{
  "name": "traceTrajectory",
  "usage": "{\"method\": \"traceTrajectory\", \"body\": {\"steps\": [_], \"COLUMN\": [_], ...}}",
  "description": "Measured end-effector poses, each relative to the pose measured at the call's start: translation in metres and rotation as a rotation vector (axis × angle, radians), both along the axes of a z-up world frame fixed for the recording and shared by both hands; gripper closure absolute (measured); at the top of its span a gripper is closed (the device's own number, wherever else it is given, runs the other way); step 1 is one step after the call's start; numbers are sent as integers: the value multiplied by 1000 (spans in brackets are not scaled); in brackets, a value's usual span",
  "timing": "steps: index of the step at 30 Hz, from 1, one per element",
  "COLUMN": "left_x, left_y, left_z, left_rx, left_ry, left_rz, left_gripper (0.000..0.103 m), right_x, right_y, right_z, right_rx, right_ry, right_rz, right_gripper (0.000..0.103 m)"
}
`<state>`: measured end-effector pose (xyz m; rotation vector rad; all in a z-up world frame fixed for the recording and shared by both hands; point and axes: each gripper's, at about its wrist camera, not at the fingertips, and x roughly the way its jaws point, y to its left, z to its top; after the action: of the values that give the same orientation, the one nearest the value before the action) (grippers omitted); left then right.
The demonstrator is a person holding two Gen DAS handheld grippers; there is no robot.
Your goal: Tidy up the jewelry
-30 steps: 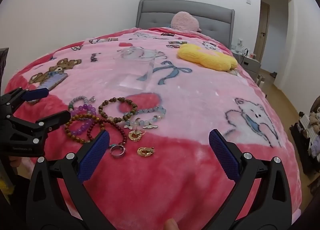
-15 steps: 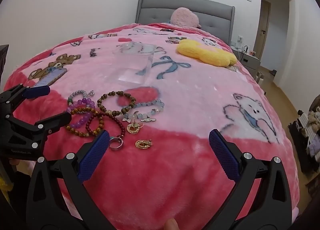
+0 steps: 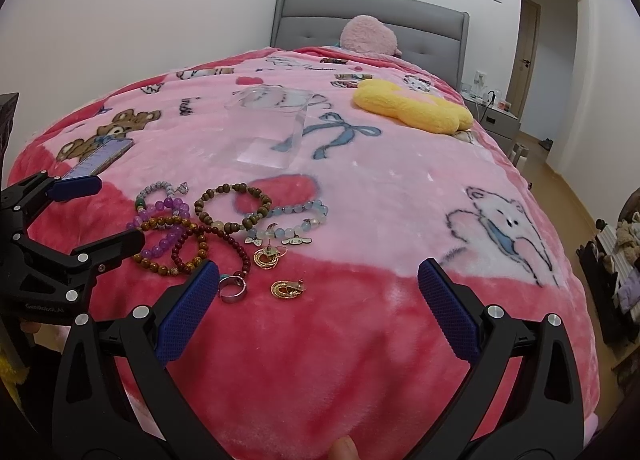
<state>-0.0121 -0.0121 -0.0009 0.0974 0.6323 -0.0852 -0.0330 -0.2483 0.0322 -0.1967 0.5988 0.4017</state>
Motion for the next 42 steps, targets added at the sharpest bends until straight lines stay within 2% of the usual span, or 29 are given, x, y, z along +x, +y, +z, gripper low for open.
{"method": "traceTrajectory", "body": {"steps": [21, 28, 34, 41, 42], "left_x": [1, 4, 2, 4, 4], "left_y": [5, 14, 20, 32, 35], "left_z": [1, 3, 8, 9, 9], "left_rx": [-13, -49, -48, -65, -65], "left_ry": [-11, -18, -47, -48, -50], "left_rz": [-6, 0, 18, 22, 18], "left_gripper": [5, 5, 5, 5, 5], "right_x": [2, 5, 9, 10, 11], "right_y": [-3, -15, -22, -26, -26], "right_z": [1, 9, 9, 11, 10], "right_rx": [21, 113, 132, 158, 155], "right_ry": [3, 4, 15, 6, 3], "right_rz": [-6, -31, -41, 34, 46], "right_gripper": [8, 8, 8, 8, 13]}}
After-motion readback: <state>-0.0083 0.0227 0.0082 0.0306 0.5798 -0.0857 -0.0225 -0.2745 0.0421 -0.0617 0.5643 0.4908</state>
